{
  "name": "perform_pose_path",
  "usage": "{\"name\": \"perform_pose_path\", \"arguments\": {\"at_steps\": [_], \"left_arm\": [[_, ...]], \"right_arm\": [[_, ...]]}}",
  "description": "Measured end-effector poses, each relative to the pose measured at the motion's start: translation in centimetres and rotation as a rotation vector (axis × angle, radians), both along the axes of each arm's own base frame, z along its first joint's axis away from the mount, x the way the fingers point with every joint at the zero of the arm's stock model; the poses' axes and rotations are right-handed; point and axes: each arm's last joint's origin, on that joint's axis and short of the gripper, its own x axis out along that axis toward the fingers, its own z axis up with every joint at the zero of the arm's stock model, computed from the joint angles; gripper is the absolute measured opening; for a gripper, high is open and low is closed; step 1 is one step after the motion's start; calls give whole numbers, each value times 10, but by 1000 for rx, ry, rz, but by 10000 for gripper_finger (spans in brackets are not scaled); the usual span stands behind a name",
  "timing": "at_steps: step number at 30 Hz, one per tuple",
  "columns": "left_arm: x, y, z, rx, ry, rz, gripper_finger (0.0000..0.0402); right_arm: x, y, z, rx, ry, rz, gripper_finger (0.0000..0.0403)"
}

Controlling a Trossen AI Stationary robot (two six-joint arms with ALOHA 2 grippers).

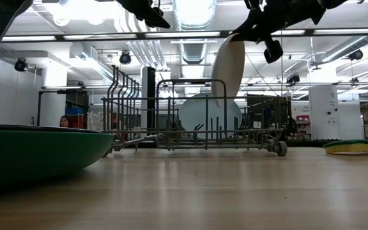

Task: Sort dishes
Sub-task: Put the white plate in the dishwasher rack

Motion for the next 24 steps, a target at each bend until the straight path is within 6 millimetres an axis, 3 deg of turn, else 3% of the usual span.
{"name": "perform_pose_path", "arguments": {"at_steps": [7,24], "left_arm": [[0,0,0,-3,0,2,229],[0,0,-1,-27,5,14,229]], "right_arm": [[0,10,-3,6,16,200,0],[0,10,-6,5,42,201,0]]}}
